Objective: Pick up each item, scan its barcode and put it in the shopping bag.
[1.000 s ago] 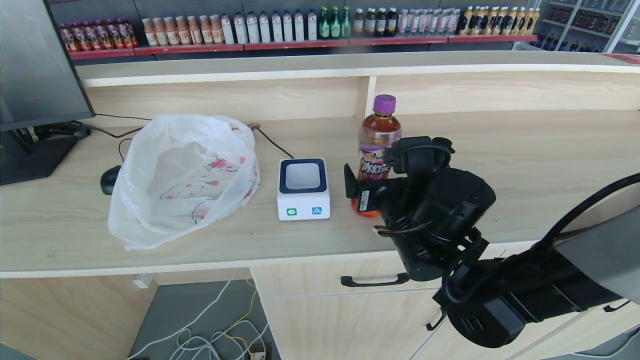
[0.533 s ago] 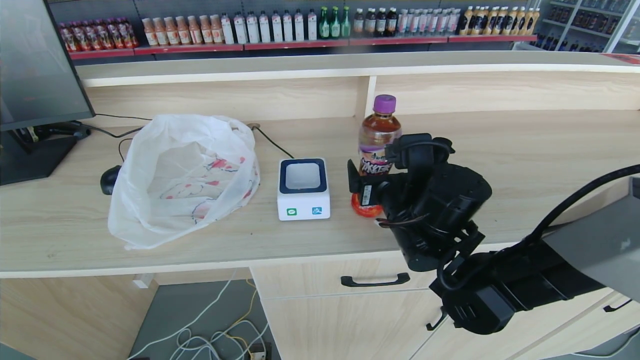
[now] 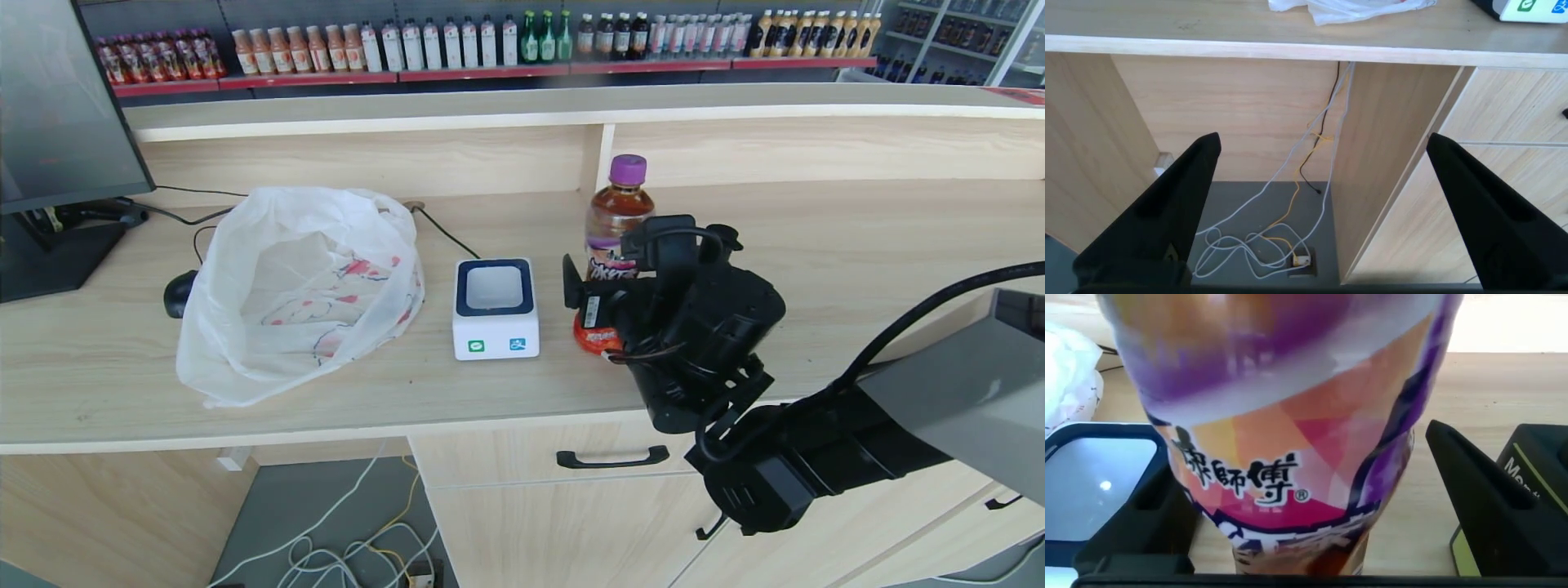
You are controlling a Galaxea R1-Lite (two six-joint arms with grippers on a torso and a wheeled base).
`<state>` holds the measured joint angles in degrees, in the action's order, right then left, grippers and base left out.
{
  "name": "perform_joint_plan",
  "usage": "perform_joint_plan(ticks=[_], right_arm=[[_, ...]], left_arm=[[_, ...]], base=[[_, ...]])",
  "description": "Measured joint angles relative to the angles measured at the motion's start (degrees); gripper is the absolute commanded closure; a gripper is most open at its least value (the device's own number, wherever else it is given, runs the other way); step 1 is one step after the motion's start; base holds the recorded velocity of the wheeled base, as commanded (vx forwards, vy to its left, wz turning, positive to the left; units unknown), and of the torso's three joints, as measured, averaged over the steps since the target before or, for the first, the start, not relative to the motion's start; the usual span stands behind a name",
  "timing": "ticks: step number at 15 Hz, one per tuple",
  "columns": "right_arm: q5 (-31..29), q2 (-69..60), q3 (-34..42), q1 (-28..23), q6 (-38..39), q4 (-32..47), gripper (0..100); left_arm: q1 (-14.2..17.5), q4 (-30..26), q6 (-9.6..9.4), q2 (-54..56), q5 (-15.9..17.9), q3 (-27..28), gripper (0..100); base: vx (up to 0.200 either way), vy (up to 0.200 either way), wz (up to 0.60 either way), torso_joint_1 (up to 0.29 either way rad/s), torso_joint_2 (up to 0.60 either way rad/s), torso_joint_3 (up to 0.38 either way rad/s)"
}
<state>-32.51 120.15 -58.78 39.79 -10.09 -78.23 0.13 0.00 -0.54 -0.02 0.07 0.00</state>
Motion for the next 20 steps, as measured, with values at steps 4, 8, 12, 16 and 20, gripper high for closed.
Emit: perform_joint_plan(ticks=[4,8,12,16,20], right_arm=[[-0.1,0.4,-0.5,-0.1,-0.4,-0.2,0],[-0.1,0.4,-1.1,0.0,-0.4,-0.3,100],[1.1,-0.1,-1.5,-0.2,-0.4,-0.7,100],[1.1,-0.7,-1.5,0.0,-0.4,-0.9,100],[1.1,-1.5,-0.6,0.0,-0.4,-1.0,100]], left_arm=[[0.0,0.0,0.00,0.0,0.0,0.0,0],[0.0,0.0,0.00,0.0,0.0,0.0,0],[0.0,0.0,0.00,0.0,0.0,0.0,0],[0.0,0.0,0.00,0.0,0.0,0.0,0],[0.0,0.0,0.00,0.0,0.0,0.0,0]], base=[[0.000,0.000,0.00,0.000,0.00,0.000],[0.000,0.000,0.00,0.000,0.00,0.000],[0.000,0.000,0.00,0.000,0.00,0.000],[0.000,0.000,0.00,0.000,0.00,0.000],[0.000,0.000,0.00,0.000,0.00,0.000]])
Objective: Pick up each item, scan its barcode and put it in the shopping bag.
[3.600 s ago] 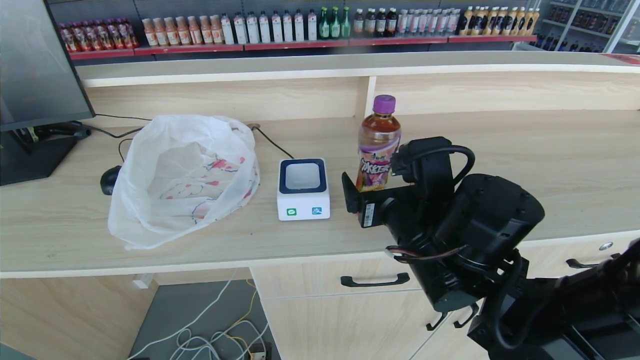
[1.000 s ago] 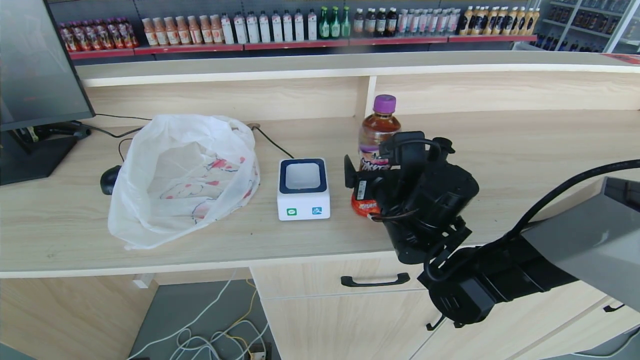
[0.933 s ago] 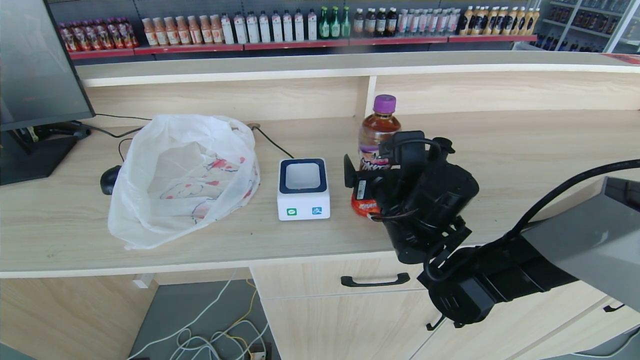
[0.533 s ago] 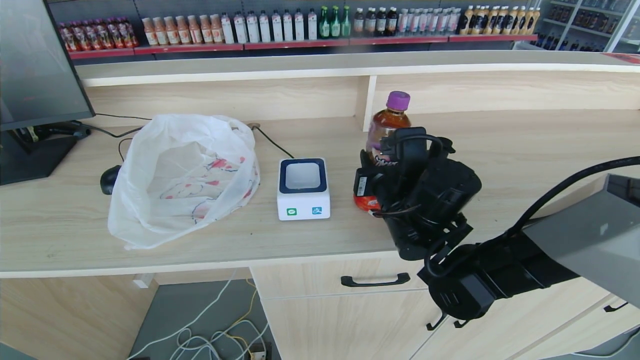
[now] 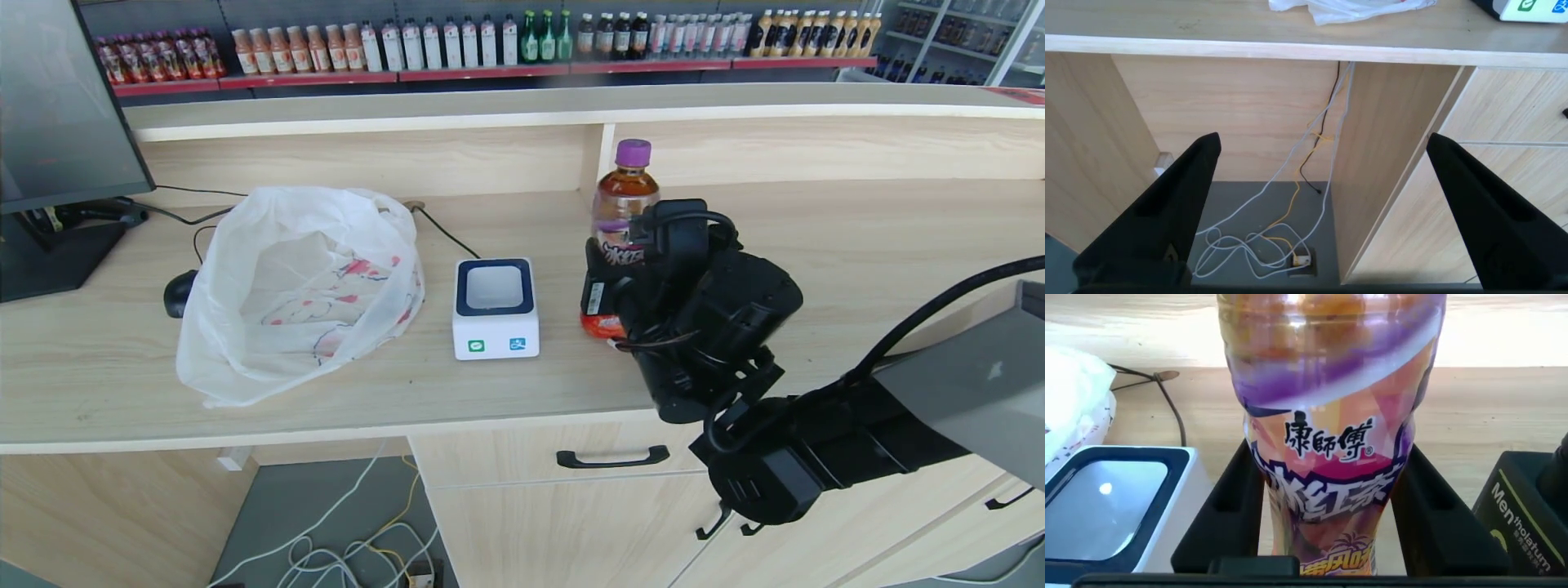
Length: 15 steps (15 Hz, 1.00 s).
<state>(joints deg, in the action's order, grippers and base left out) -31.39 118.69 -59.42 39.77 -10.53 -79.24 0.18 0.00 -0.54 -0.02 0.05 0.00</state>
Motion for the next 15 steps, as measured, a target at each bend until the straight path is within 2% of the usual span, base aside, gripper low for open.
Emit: perform_joint_plan(ticks=[10,15], right_arm=[[0.0,-6.0,4.0,0.9,0.0,-1.0,100],[0.2,-12.1,9.9,4.8,0.0,-1.0,100]], left_arm=[[0.0,0.0,0.00,0.0,0.0,0.0,0],[0.0,0.0,0.00,0.0,0.0,0.0,0]], base=[[0.000,0.000,0.00,0.000,0.00,0.000],[0.000,0.000,0.00,0.000,0.00,0.000]])
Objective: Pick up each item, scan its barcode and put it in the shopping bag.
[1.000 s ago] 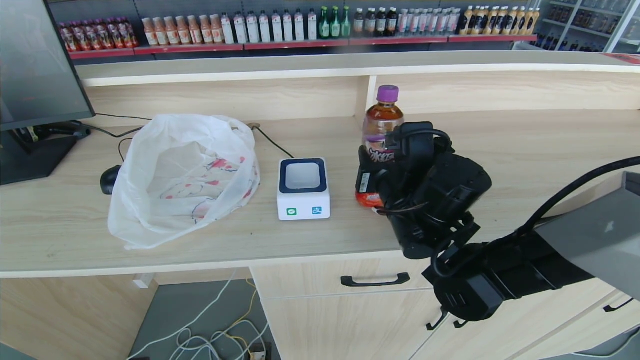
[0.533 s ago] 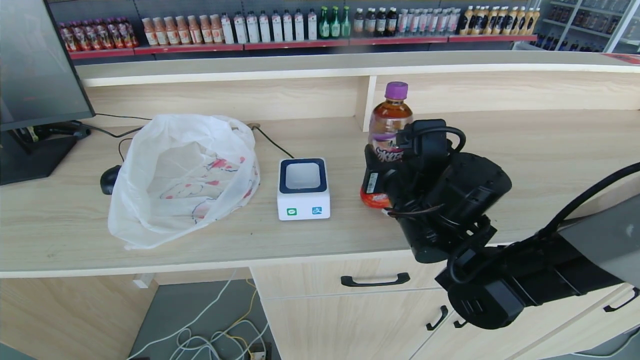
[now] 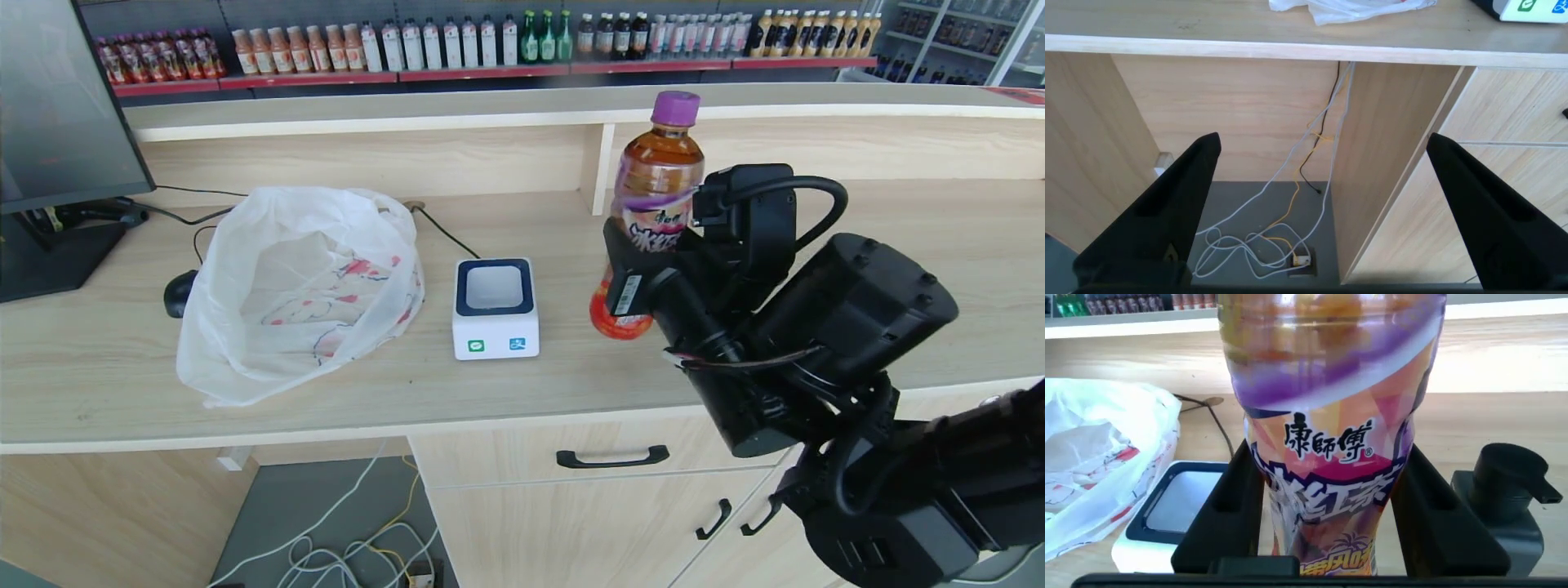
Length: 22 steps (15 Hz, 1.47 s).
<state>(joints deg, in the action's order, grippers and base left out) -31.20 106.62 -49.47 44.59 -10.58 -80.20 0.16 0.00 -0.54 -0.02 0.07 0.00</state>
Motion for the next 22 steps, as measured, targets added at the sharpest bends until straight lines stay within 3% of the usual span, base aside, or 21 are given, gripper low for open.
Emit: perform_joint_plan(ticks=[4,10,13,22], right_arm=[[0.0,-4.5,3.2,1.8,0.0,0.1,100],[1.6,-13.6,14.9,2.9,0.0,0.1,100],[1.6,-16.0,17.7,6.9,-0.3,0.3,100],[1.1,-17.2,22.5,19.8,-17.3,0.3,100]], left_arm=[[0.0,0.0,0.02,0.0,0.0,0.0,0],[0.0,0.0,0.00,0.0,0.0,0.0,0],[0.0,0.0,0.00,0.0,0.0,0.0,0],[0.0,0.0,0.00,0.0,0.0,0.0,0]], base=[[0.000,0.000,0.00,0.000,0.00,0.000],[0.000,0.000,0.00,0.000,0.00,0.000],[0.000,0.000,0.00,0.000,0.00,0.000],[0.000,0.000,0.00,0.000,0.00,0.000]])
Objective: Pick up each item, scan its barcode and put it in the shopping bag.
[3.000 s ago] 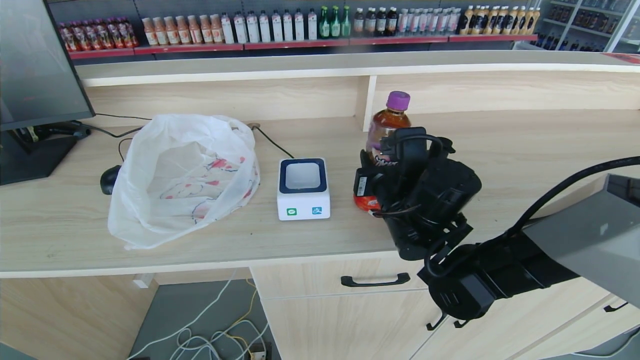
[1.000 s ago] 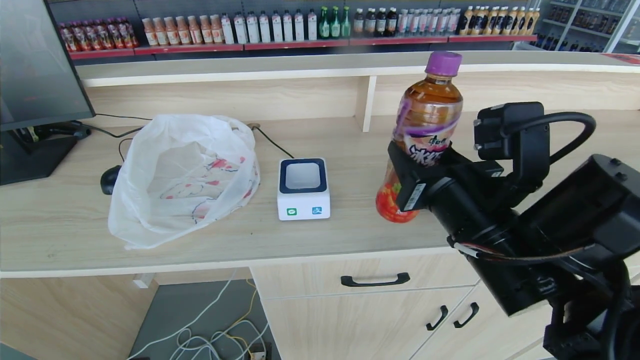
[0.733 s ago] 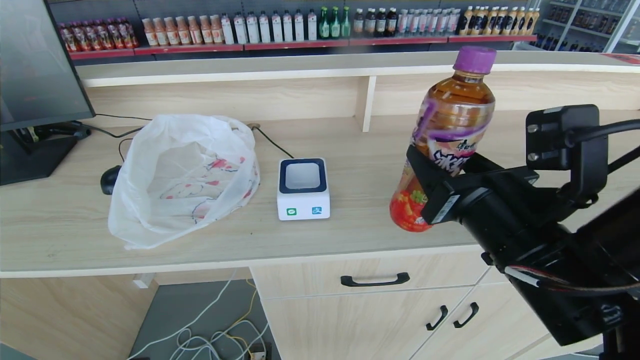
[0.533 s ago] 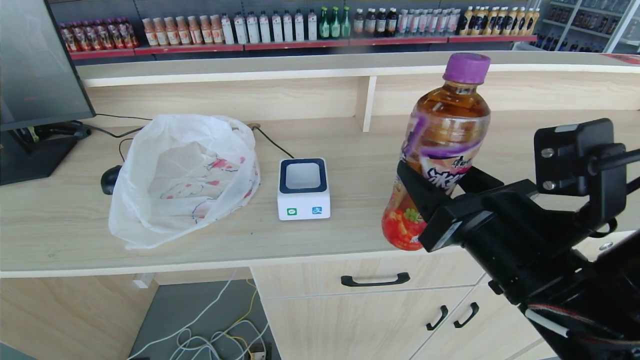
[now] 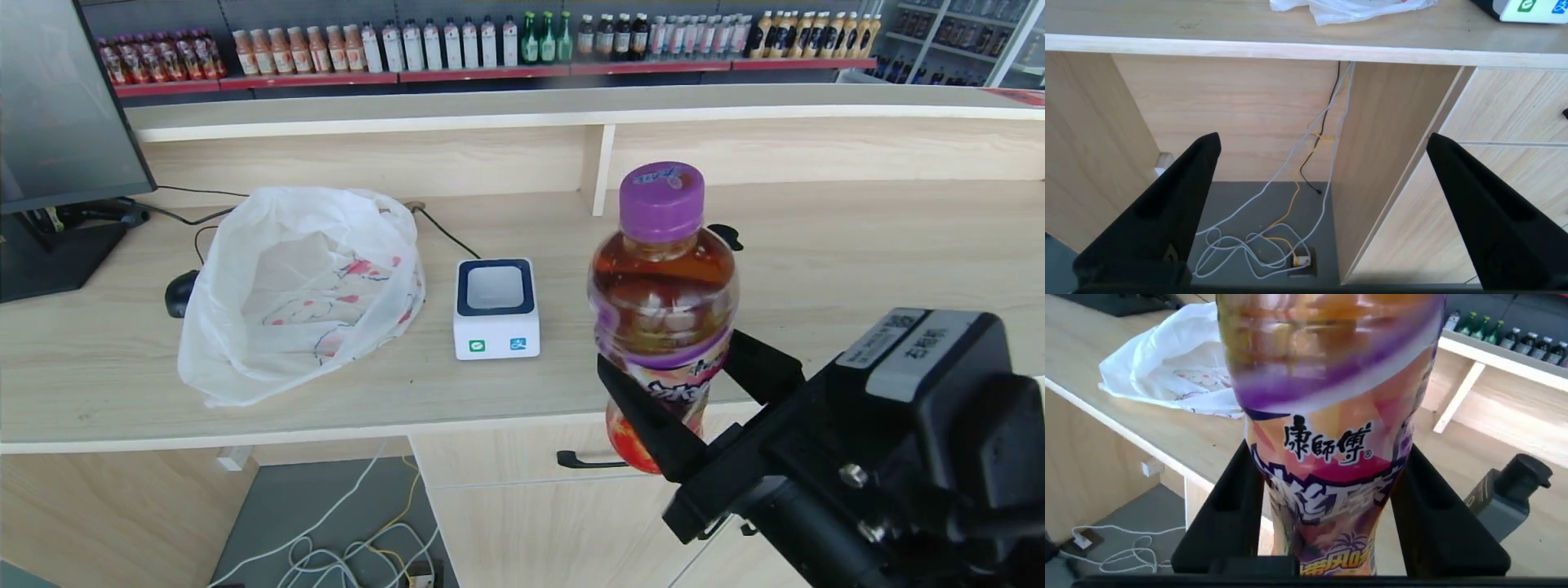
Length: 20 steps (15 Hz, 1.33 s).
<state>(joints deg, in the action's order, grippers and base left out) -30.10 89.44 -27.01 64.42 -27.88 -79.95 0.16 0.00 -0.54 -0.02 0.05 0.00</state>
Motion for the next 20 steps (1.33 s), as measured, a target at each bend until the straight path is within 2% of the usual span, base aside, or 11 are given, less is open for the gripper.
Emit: perform_joint_plan(ticks=[5,8,14,18,20], right_arm=[[-0.1,1.8,1.1,7.1,-9.8,-0.1,100],[0.0,2.3,1.7,8.1,-13.9,-1.6,100],[0.0,2.5,7.9,11.2,-31.5,-9.6,100],[0.0,2.8,8.5,11.7,-39.1,-10.0,100],[0.0,2.9,8.5,11.8,-40.1,-10.0,100]], left_arm=[[0.0,0.0,0.00,0.0,0.0,0.0,0],[0.0,0.0,0.02,0.0,0.0,0.0,0],[0.0,0.0,0.00,0.0,0.0,0.0,0],[0.0,0.0,0.00,0.0,0.0,0.0,0],[0.0,0.0,0.00,0.0,0.0,0.0,0]], base=[[0.000,0.000,0.00,0.000,0.00,0.000],[0.000,0.000,0.00,0.000,0.00,0.000],[0.000,0.000,0.00,0.000,0.00,0.000],[0.000,0.000,0.00,0.000,0.00,0.000],[0.000,0.000,0.00,0.000,0.00,0.000]])
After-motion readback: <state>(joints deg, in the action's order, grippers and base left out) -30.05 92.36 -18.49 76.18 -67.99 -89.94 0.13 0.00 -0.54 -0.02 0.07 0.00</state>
